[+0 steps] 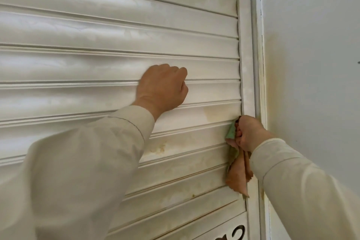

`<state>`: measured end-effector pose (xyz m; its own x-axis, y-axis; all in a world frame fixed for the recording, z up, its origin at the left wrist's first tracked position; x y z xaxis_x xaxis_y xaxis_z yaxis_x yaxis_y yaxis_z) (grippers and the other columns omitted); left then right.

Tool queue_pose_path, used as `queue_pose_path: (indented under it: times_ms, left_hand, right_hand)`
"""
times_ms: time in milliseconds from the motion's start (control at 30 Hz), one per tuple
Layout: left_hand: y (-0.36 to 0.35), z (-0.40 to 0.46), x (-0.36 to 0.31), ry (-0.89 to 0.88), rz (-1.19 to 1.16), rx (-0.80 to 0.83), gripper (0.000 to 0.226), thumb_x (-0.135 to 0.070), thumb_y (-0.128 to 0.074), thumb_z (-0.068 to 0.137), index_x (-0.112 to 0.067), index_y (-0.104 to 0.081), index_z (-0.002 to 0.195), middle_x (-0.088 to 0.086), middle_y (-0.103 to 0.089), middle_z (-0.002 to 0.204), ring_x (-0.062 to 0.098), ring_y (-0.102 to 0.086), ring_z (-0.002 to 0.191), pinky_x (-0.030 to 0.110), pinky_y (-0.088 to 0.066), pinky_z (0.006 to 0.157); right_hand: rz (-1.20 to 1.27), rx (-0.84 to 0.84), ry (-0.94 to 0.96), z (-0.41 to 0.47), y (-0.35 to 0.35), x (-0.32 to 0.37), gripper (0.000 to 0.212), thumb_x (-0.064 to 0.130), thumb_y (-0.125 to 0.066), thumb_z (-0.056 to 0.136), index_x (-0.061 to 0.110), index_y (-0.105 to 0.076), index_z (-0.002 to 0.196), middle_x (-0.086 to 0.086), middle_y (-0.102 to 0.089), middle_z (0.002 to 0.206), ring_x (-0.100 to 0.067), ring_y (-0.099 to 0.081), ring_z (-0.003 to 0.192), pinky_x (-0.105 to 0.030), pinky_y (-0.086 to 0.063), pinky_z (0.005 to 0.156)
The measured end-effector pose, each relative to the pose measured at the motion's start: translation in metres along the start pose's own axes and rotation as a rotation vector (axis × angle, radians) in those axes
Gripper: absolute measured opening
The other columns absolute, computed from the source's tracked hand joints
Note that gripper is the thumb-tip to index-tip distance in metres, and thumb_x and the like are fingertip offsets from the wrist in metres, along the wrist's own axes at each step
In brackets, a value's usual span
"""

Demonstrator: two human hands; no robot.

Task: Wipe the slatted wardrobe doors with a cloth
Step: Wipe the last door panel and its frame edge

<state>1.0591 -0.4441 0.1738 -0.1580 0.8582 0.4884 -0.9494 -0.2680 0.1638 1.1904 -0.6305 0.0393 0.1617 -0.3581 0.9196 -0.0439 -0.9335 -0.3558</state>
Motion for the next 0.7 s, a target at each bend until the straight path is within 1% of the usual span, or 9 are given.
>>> queue_pose_path:
  times_ms: [133,233,333,400,433,467,533,600,700]
  left_hand:
    - [-0.001,-0.001,-0.001,-0.001,0.006,-0.003,0.016,-0.024,-0.051,0.085,-0.020,-0.039,0.073,-0.005,-0.038,0.063,0.025,-0.034,0.061,0.033,-0.027,0.059]
    - [-0.001,-0.004,0.000,0.014,-0.012,0.006,0.015,-0.024,-0.049,0.085,-0.019,-0.041,0.073,-0.004,-0.039,0.063,0.025,-0.035,0.062,0.033,-0.027,0.061]
    - [-0.001,-0.004,-0.002,0.019,-0.021,0.020,0.014,-0.025,-0.048,0.086,-0.019,-0.042,0.074,-0.004,-0.040,0.064,0.025,-0.036,0.063,0.034,-0.027,0.061]
    - [-0.001,-0.003,-0.003,0.014,-0.021,0.026,0.014,-0.025,-0.048,0.086,-0.019,-0.042,0.075,-0.004,-0.042,0.064,0.025,-0.037,0.064,0.034,-0.027,0.062]
    - [-0.001,-0.003,-0.002,0.015,-0.020,0.025,0.014,-0.025,-0.047,0.086,-0.019,-0.041,0.075,-0.004,-0.042,0.064,0.025,-0.037,0.064,0.034,-0.026,0.062]
    - [-0.001,-0.002,-0.001,0.016,-0.021,0.023,0.014,-0.025,-0.047,0.086,-0.019,-0.040,0.075,-0.003,-0.043,0.065,0.025,-0.036,0.065,0.035,-0.026,0.062]
    - [-0.001,-0.003,0.001,0.015,-0.026,0.014,0.015,-0.025,-0.049,0.085,-0.020,-0.039,0.074,-0.002,-0.045,0.065,0.024,-0.034,0.065,0.035,-0.025,0.062]
    - [-0.002,-0.004,0.000,-0.005,-0.041,-0.003,0.015,-0.025,-0.050,0.083,-0.021,-0.039,0.074,-0.001,-0.049,0.064,0.023,-0.033,0.065,0.034,-0.025,0.061]
    - [-0.001,-0.006,0.001,-0.022,-0.044,-0.024,0.014,-0.025,-0.050,0.082,-0.021,-0.039,0.072,-0.005,-0.043,0.061,0.023,-0.033,0.063,0.033,-0.024,0.060]
  right_hand:
    - [0.025,-0.004,0.019,0.005,-0.001,-0.001,0.030,0.009,-0.039,0.093,0.011,-0.050,0.065,-0.004,-0.037,0.058,-0.020,-0.031,0.048,-0.049,-0.055,0.062]
    - [0.074,-0.025,0.047,0.010,0.005,-0.007,0.023,0.011,-0.050,0.090,0.009,-0.057,0.069,-0.006,-0.044,0.064,-0.022,-0.040,0.055,-0.047,-0.055,0.057]
    - [0.065,-0.050,0.183,0.008,0.006,-0.016,0.023,0.023,-0.058,0.092,0.011,-0.062,0.072,-0.006,-0.051,0.065,-0.021,-0.043,0.049,-0.033,-0.052,0.046]
    - [-0.008,0.024,0.318,-0.005,-0.010,-0.015,0.030,0.026,-0.058,0.093,0.011,-0.060,0.067,-0.005,-0.051,0.054,-0.017,-0.040,0.037,-0.023,-0.040,0.041]
    - [-0.031,0.114,0.362,-0.016,-0.026,-0.013,0.033,0.026,-0.058,0.094,0.011,-0.059,0.065,-0.004,-0.050,0.049,-0.016,-0.040,0.033,-0.020,-0.034,0.040]
    - [-0.039,0.231,0.390,-0.029,-0.043,-0.012,0.035,0.023,-0.057,0.096,0.010,-0.057,0.064,-0.004,-0.049,0.045,-0.016,-0.039,0.031,-0.018,-0.031,0.038]
    - [-0.088,0.427,0.457,-0.052,-0.077,-0.009,0.035,0.020,-0.055,0.098,0.007,-0.056,0.065,-0.006,-0.050,0.043,-0.017,-0.043,0.030,-0.016,-0.033,0.034]
    - [-0.143,0.466,0.533,-0.061,-0.094,-0.005,0.035,0.020,-0.056,0.098,0.005,-0.057,0.066,-0.008,-0.055,0.044,-0.019,-0.049,0.031,-0.018,-0.038,0.033]
    - [-0.082,0.391,0.547,-0.045,-0.079,0.010,0.032,0.022,-0.057,0.097,0.005,-0.057,0.070,-0.008,-0.057,0.046,-0.018,-0.053,0.034,-0.019,-0.041,0.034]
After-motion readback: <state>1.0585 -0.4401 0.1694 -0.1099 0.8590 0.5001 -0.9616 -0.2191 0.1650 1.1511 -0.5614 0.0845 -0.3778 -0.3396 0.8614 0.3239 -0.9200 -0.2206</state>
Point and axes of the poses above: each hand's wrist, its own z-axis towards the middle knuckle, its own y-axis out of the back of the hand, x = y × z, the point moved 4 cm from there along z, towards the middle knuckle
